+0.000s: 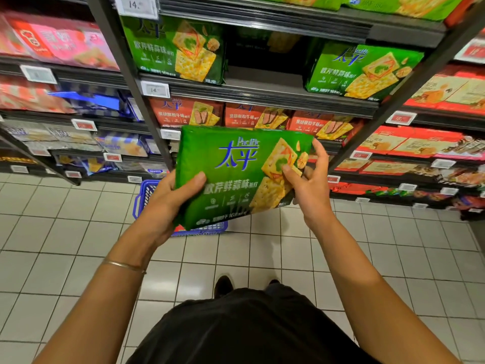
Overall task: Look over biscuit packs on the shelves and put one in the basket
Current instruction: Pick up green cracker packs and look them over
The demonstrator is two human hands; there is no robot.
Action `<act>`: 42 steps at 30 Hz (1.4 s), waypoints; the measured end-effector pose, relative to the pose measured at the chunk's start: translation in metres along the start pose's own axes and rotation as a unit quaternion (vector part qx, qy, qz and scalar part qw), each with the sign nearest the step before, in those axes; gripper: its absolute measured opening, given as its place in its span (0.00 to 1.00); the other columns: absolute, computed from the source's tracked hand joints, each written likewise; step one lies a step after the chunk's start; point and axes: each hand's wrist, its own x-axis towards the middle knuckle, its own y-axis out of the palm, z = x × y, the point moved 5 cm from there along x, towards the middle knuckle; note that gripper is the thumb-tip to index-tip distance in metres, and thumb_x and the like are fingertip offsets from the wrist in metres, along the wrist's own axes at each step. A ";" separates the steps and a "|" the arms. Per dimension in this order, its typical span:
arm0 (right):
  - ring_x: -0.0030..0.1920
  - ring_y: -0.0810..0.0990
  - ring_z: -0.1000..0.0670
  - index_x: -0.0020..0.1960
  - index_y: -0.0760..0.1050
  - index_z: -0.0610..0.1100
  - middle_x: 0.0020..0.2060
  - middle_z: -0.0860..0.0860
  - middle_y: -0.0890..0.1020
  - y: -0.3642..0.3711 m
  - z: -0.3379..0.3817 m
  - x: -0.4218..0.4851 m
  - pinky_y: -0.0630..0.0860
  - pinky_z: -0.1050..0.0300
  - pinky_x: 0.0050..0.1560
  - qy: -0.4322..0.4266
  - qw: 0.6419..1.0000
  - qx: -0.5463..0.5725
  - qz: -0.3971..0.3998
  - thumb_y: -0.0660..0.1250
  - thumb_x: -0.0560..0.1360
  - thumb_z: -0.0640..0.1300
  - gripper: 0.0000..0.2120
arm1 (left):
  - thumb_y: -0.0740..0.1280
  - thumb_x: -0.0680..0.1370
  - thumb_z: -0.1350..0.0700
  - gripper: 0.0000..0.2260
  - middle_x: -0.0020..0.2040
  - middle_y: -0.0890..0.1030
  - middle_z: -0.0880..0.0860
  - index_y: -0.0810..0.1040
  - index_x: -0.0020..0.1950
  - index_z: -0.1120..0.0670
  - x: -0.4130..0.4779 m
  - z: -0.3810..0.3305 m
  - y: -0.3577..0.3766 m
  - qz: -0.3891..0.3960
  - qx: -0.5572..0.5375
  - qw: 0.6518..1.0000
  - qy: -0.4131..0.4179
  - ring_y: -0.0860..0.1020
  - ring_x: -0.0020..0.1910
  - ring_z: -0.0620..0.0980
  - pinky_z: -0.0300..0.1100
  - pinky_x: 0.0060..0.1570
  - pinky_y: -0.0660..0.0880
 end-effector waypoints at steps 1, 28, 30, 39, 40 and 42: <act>0.65 0.81 0.49 0.78 0.61 0.56 0.65 0.47 0.80 -0.003 0.005 -0.001 0.83 0.54 0.58 0.002 1.000 -0.012 -0.014 0.74 0.79 0.43 0.34 | 0.70 0.76 0.49 0.16 0.58 0.87 0.56 0.85 0.62 0.53 0.001 0.000 -0.003 -0.023 -0.021 1.000 0.002 0.87 0.55 0.54 0.46 0.49 0.84; 0.57 0.82 0.44 0.69 0.74 0.55 0.61 0.48 0.80 0.018 0.174 0.027 0.74 0.22 0.62 -0.076 0.965 0.237 0.083 0.67 0.80 0.54 0.18 | 0.63 0.80 0.45 0.19 0.60 0.85 0.61 0.85 0.62 0.54 0.004 -0.065 0.043 0.099 -0.334 0.909 -0.229 0.86 0.56 0.62 0.49 0.38 0.86; 0.55 0.83 0.46 0.69 0.73 0.58 0.65 0.49 0.80 0.018 0.195 0.029 0.79 0.28 0.59 -0.089 0.963 0.242 0.077 0.66 0.82 0.55 0.16 | 0.59 0.83 0.41 0.22 0.64 0.83 0.61 0.83 0.66 0.52 0.010 -0.092 0.047 0.126 -0.321 0.917 -0.201 0.85 0.59 0.61 0.47 0.37 0.86; 0.56 0.82 0.47 0.70 0.75 0.61 0.62 0.55 0.77 0.017 0.305 0.027 0.80 0.33 0.61 -0.134 0.964 0.226 0.045 0.65 0.79 0.64 0.21 | 0.65 0.78 0.42 0.27 0.74 0.76 0.63 0.78 0.74 0.53 0.012 -0.248 0.075 0.233 -0.260 0.936 -0.029 0.82 0.63 0.66 0.45 0.41 0.86; 0.56 0.82 0.46 0.70 0.75 0.60 0.59 0.55 0.78 0.015 0.316 0.026 0.78 0.33 0.63 -0.139 0.964 0.221 0.047 0.64 0.80 0.64 0.21 | 0.63 0.80 0.40 0.26 0.73 0.76 0.63 0.78 0.74 0.52 0.010 -0.262 0.078 0.231 -0.246 0.941 -0.020 0.82 0.64 0.65 0.44 0.41 0.85; 0.59 0.83 0.43 0.73 0.73 0.58 0.53 0.56 0.78 0.013 0.334 0.026 0.79 0.36 0.62 -0.142 0.967 0.205 0.056 0.61 0.82 0.63 0.22 | 0.57 0.83 0.36 0.28 0.71 0.78 0.62 0.81 0.71 0.52 0.006 -0.286 0.084 0.225 -0.225 0.948 -0.006 0.82 0.63 0.66 0.43 0.41 0.85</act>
